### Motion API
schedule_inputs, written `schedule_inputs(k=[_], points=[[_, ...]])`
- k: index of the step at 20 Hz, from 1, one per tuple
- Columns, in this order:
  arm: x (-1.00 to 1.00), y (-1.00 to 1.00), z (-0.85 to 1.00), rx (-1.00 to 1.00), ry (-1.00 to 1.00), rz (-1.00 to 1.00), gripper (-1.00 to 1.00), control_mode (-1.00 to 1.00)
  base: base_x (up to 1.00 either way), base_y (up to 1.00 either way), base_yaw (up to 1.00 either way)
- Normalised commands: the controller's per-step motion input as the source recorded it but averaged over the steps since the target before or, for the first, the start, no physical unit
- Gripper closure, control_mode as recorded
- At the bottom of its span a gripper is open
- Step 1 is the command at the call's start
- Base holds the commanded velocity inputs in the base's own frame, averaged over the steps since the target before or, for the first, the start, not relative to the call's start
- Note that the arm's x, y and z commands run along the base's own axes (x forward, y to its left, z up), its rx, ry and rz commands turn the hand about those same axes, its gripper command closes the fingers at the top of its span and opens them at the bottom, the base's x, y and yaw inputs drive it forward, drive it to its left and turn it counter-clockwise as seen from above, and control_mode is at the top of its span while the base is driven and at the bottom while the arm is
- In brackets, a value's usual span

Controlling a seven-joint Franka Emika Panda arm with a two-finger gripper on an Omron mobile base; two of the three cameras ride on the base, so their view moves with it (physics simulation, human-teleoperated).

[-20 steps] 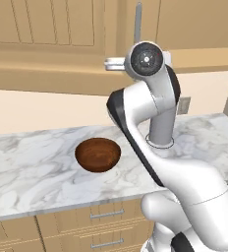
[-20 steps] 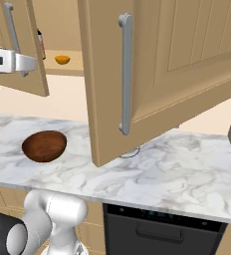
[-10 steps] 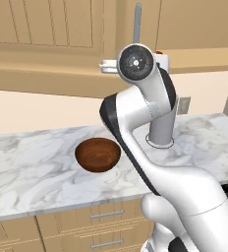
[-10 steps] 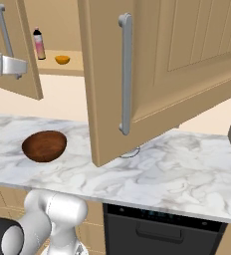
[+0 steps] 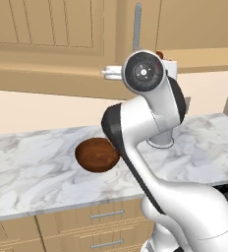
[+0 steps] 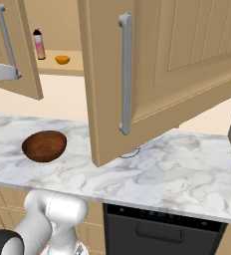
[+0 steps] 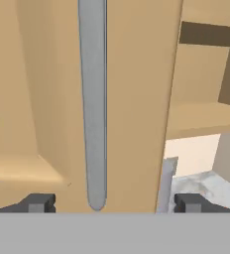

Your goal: Open the cabinet. Pick the orange and apple from the cabinet and place them into the bowl. Then close the cabinet.

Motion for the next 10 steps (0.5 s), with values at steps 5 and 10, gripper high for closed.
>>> schedule_inputs(k=[5,10], points=[[-0.21,-0.48,0.0,0.12,0.02,0.04,-1.0,-1.0,0.0,0.0,0.0],[0.0,-0.56,0.0,0.18,0.0,0.05,-1.0,-1.0,0.0,0.0,0.0]])
